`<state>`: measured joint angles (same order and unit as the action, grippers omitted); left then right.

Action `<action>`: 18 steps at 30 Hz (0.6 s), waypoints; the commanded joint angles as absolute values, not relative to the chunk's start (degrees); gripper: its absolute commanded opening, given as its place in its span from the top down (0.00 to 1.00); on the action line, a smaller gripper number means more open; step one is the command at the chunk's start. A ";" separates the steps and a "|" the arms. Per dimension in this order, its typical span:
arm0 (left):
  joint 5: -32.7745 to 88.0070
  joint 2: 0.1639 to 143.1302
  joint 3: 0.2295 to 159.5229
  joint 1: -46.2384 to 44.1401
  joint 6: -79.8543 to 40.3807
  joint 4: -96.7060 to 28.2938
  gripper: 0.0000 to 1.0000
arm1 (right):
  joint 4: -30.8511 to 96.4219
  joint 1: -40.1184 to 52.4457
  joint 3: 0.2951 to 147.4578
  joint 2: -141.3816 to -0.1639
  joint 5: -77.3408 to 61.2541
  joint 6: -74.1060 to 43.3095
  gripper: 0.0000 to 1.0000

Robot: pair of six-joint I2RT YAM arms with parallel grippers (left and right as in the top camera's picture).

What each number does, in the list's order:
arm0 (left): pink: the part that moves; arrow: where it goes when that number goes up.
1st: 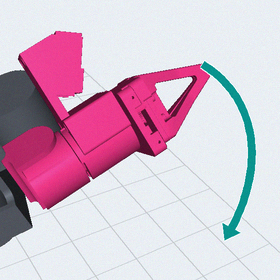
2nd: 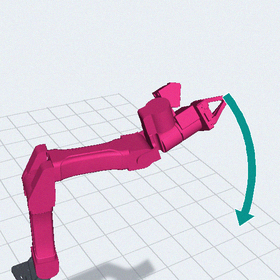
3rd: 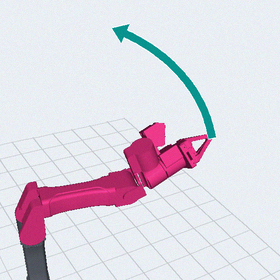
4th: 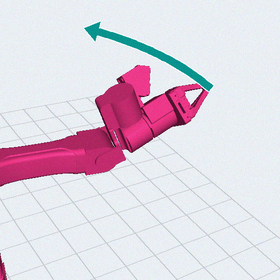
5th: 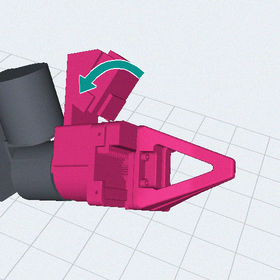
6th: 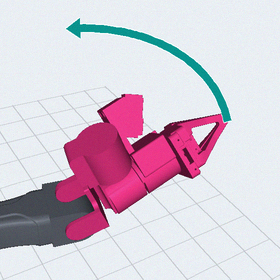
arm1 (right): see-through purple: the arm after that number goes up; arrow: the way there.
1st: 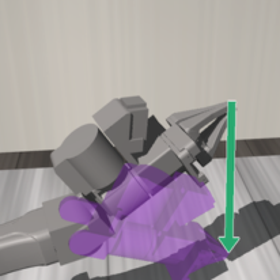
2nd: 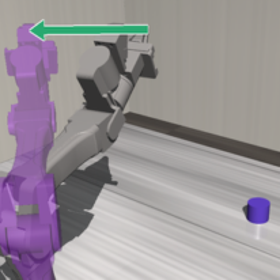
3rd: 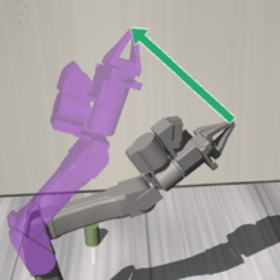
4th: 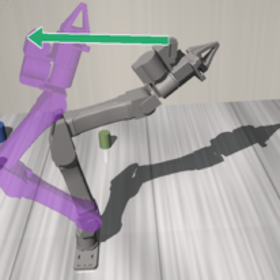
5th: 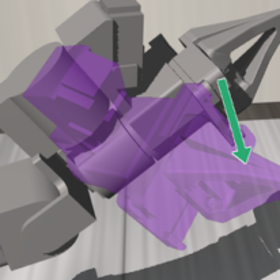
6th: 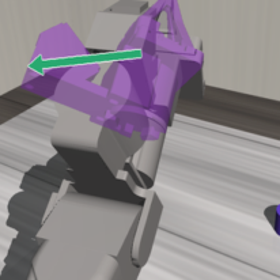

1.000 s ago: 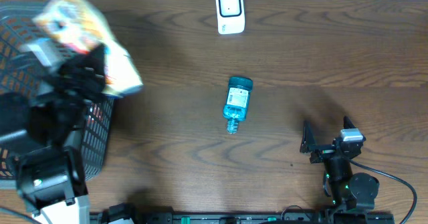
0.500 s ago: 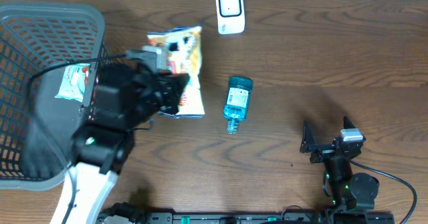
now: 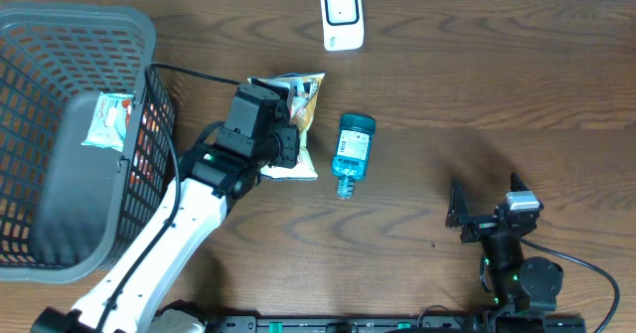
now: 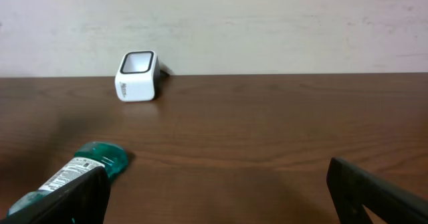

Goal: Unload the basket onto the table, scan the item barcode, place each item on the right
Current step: 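Carry the snack bag toward the bottle in front of the scanner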

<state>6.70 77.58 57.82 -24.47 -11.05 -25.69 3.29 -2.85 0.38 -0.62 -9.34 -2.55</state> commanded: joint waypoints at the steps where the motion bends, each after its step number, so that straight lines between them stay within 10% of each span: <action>1: 3.90 79.61 58.94 -24.58 -9.43 -26.13 0.92 | 3.53 -2.52 0.32 -0.38 -9.15 -2.09 0.01; 18: 2.92 90.96 58.94 -29.98 -9.41 -25.78 0.93 | 3.53 -2.52 0.32 -0.38 -9.13 -2.09 0.01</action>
<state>3.88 90.74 57.82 -28.53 -10.41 -26.37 3.29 -2.85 0.38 -0.62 -9.34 -2.55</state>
